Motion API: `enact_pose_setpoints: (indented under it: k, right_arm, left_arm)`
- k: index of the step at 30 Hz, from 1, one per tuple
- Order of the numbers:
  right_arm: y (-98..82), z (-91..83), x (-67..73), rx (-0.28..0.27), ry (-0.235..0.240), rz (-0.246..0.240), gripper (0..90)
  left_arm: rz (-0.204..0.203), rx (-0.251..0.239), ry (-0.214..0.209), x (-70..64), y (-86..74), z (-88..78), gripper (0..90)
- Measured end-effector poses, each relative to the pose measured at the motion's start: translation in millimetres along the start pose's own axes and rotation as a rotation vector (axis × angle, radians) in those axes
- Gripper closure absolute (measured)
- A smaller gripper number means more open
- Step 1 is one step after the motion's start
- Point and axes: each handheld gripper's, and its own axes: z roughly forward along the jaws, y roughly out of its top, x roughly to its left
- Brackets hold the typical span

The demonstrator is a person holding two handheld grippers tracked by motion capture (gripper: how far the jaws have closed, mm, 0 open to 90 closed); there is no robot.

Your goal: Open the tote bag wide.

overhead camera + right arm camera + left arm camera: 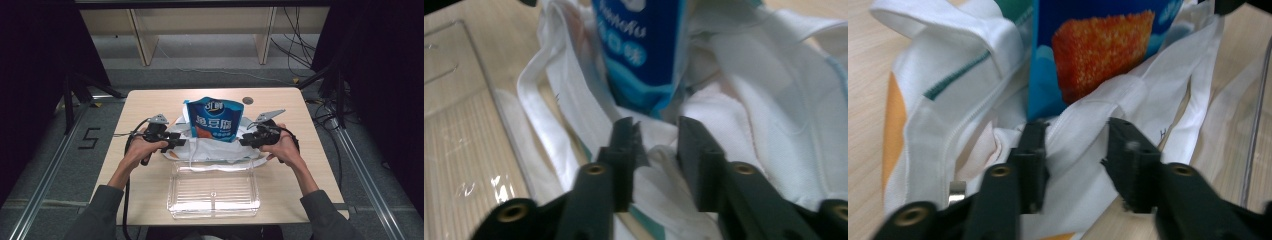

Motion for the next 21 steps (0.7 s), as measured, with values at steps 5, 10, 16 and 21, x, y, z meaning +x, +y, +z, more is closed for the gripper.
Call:
enact_pose_setpoints:
  k: [5,10,16,21]
  right_arm:
    - [-5.3,1.4,6.7,0.055,0.015,-0.035,81.0]
    - [-16.6,16.6,5.8,0.104,0.049,-0.015,84.5]
    - [-16.9,23.2,4.8,0.102,0.059,-0.009,85.7]
    - [-12.6,11.8,3.5,0.039,0.053,0.022,82.0]
  left_arm:
    - [0.050,0.084,-0.008,-5.9,-10.5,9.0,79.8]
    - [0.029,0.151,-0.016,-5.5,-20.3,21.1,85.6]
    - [0.046,0.185,-0.023,0.3,-24.4,24.8,85.4]
    - [0.038,0.126,-0.034,-3.8,-17.0,16.7,78.8]
